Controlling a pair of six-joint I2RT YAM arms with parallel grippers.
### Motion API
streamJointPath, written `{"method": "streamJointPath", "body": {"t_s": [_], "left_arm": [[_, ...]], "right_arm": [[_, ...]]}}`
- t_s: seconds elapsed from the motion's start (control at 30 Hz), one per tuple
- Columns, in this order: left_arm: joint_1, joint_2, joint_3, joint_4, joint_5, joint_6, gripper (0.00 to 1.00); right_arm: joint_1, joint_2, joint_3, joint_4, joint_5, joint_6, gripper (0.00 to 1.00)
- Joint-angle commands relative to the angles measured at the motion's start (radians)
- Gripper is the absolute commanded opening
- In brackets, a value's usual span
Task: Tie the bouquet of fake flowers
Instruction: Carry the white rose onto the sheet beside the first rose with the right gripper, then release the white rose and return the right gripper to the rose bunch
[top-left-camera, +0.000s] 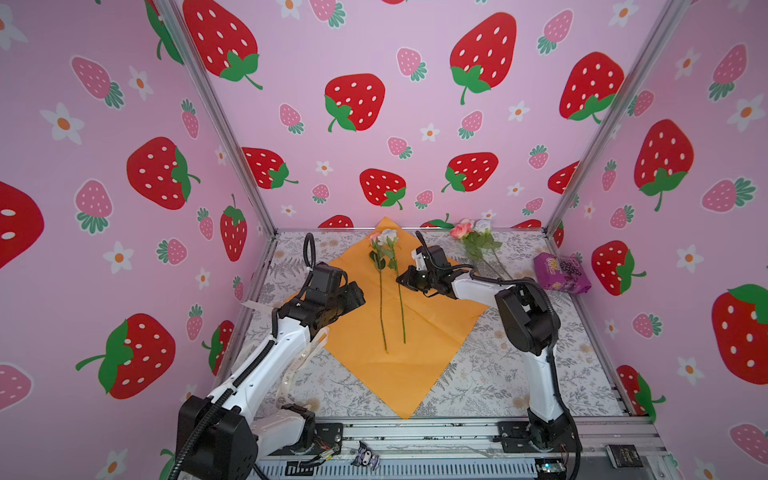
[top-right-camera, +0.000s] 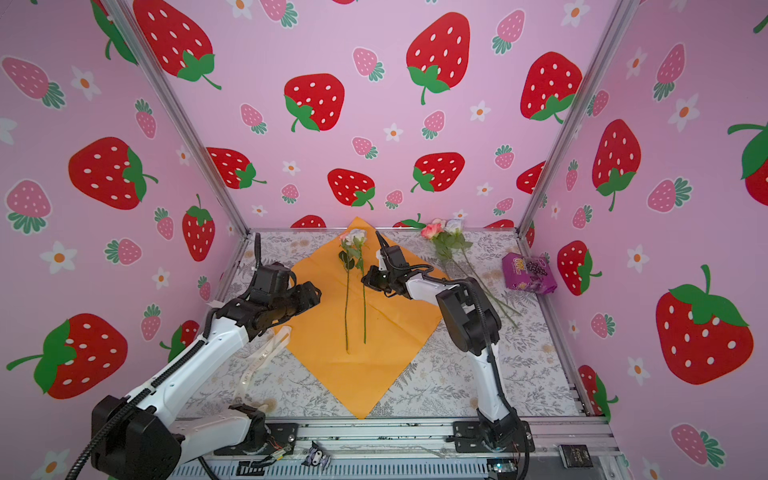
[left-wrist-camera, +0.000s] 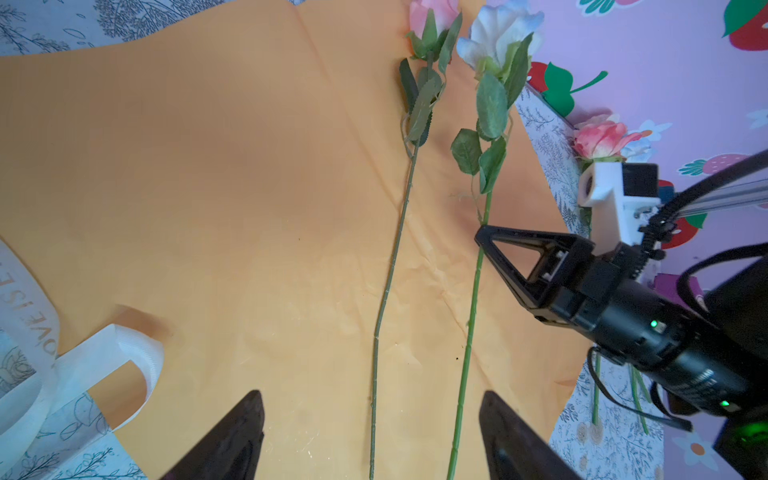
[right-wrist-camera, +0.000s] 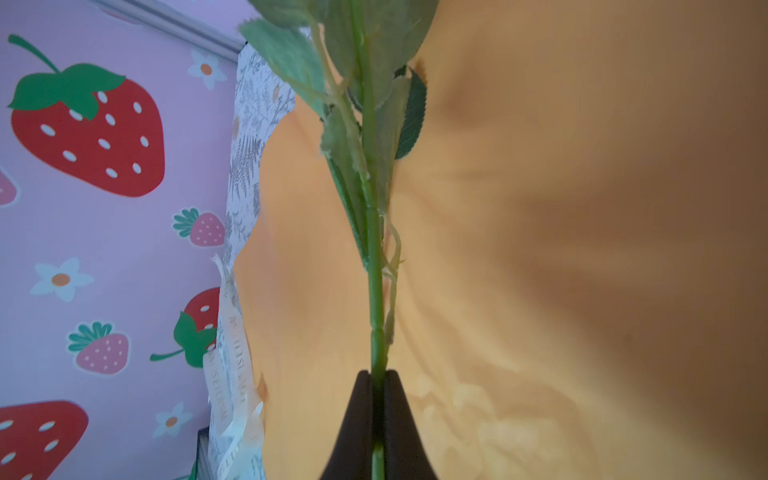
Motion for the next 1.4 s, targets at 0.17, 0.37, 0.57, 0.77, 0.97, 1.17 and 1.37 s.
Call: {"method": "streamJointPath", "body": {"t_s": [0.17,0.37,0.57,0.77,0.97,1.17,1.37], "left_arm": [[0.021,-0.029,-0.035,-0.010,-0.002,-0.017,0.83],[0.022,-0.012,-0.032,0.003,0.016,-0.015,0.83],[0.022,0.018,-0.024,0.017,0.042,-0.020,0.82],[0.021,0.046,-0.016,0.029,0.074,-0.018,0.82],[0.010,0.084,0.013,0.070,0.173,0.013,0.82],[-0.062,0.186,0.090,0.091,0.236,0.049,0.83],[-0.179,0.338,0.210,0.089,0.299,0.096,0.83]], "right_arm": [[0.018,0.124,0.144,-0.047,0.022,0.049,0.07],[0.041,0.112,0.146,-0.106,0.048,-0.003,0.07],[0.053,0.075,0.122,-0.168,0.108,-0.040,0.07],[0.052,0.052,0.086,-0.144,0.093,-0.042,0.21],[0.020,-0.050,0.095,-0.212,0.103,-0.156,0.35],[-0.139,-0.229,-0.049,-0.288,0.190,-0.318,0.38],[-0.385,-0.361,-0.244,-0.315,0.289,-0.506,0.37]]}}
